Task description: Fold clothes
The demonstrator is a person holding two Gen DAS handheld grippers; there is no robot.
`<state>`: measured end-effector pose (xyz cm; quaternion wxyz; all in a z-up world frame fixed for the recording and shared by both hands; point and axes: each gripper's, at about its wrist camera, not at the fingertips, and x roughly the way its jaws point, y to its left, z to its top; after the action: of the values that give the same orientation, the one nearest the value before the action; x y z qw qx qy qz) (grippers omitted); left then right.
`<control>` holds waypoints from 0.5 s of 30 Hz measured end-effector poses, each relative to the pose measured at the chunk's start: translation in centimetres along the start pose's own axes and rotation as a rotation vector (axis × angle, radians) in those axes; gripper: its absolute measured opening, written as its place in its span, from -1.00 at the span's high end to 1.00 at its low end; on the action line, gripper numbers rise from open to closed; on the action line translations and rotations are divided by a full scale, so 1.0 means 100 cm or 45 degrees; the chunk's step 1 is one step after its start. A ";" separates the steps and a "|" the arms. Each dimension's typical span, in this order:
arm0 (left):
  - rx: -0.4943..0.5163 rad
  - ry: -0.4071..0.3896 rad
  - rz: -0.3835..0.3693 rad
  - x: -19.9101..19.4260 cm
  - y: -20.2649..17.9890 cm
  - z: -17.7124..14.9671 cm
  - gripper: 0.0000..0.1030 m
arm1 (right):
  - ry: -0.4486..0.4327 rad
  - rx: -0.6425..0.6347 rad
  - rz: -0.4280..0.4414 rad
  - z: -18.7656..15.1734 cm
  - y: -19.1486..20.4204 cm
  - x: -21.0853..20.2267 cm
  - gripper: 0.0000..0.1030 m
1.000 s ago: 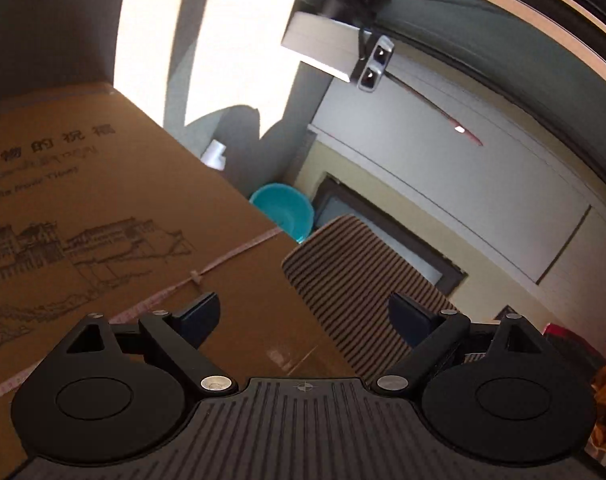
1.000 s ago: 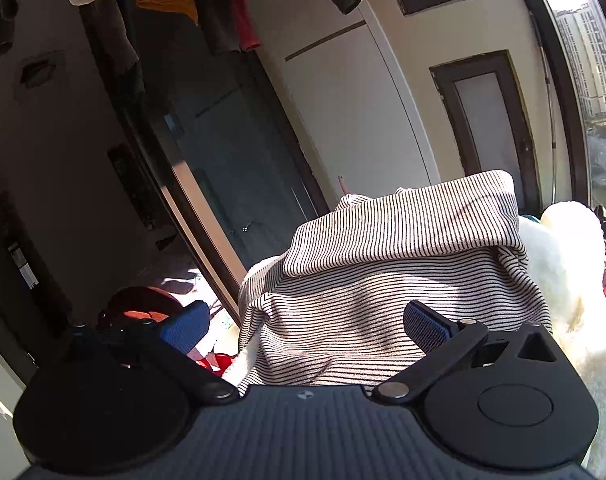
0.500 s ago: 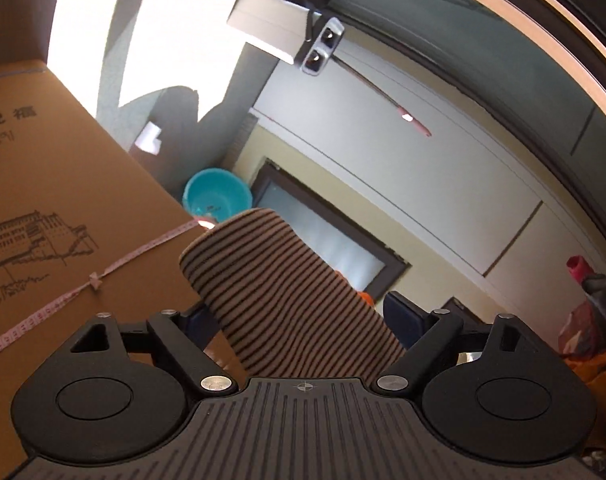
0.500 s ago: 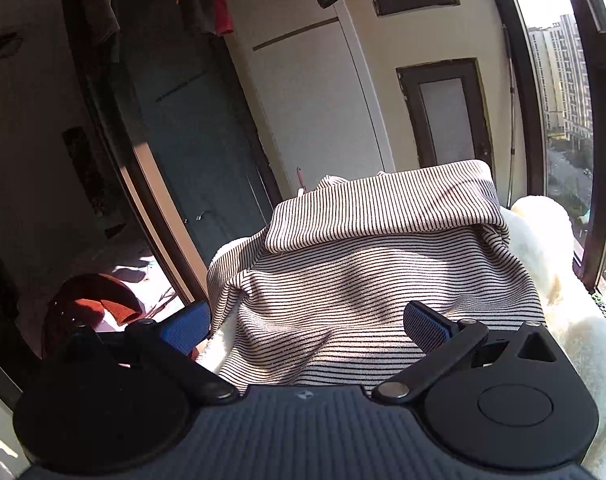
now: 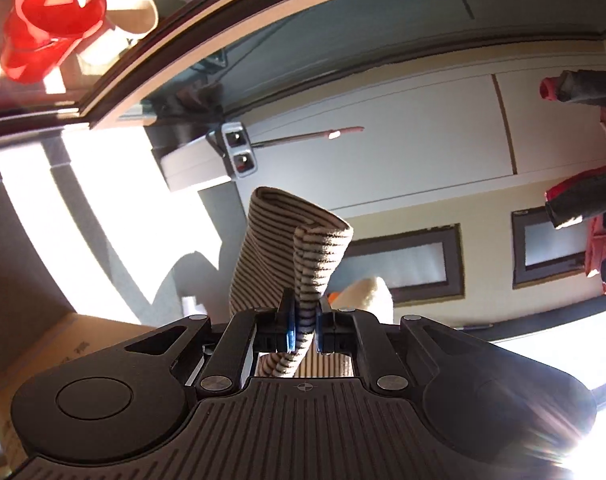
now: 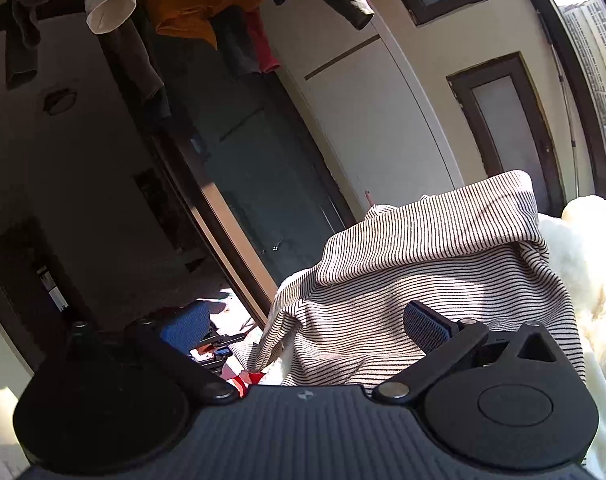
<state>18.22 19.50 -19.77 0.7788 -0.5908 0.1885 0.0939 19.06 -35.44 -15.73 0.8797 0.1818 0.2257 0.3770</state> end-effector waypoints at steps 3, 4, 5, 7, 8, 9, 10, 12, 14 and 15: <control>0.117 -0.053 -0.019 -0.022 -0.054 -0.001 0.83 | 0.028 0.013 0.029 0.003 -0.012 0.002 -1.00; 0.155 -0.071 -0.023 -0.029 -0.071 -0.002 0.83 | 0.054 0.030 0.038 0.004 -0.016 0.003 -1.00; 0.191 -0.083 -0.031 -0.036 -0.088 -0.004 0.83 | 0.078 0.050 0.051 0.004 -0.021 0.004 -1.00; 0.271 -0.108 -0.049 -0.046 -0.121 -0.012 0.83 | 0.110 0.086 0.090 0.006 -0.029 0.004 -1.00; 0.311 -0.119 -0.059 -0.051 -0.136 -0.017 0.83 | 0.113 0.094 0.115 0.007 -0.032 0.003 -1.00; 0.344 -0.127 -0.073 -0.055 -0.150 -0.023 0.83 | 0.111 0.095 0.138 0.008 -0.035 0.001 -1.00; 0.376 -0.133 -0.087 -0.058 -0.164 -0.030 0.83 | 0.106 0.091 0.153 0.008 -0.036 -0.002 -1.00; 0.433 -0.134 -0.118 -0.063 -0.189 -0.044 0.83 | 0.091 0.077 0.166 0.009 -0.039 -0.007 -1.00; 0.487 -0.125 -0.144 -0.065 -0.211 -0.060 0.83 | 0.079 0.057 0.180 0.010 -0.042 -0.012 -1.00; 0.513 -0.118 -0.154 -0.065 -0.222 -0.068 0.83 | 0.078 0.046 0.188 0.010 -0.043 -0.014 -1.00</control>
<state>19.20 7.17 0.95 0.8932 -0.4286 0.1316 0.0343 21.28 -39.45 -16.65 0.8387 0.2023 0.2453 0.4422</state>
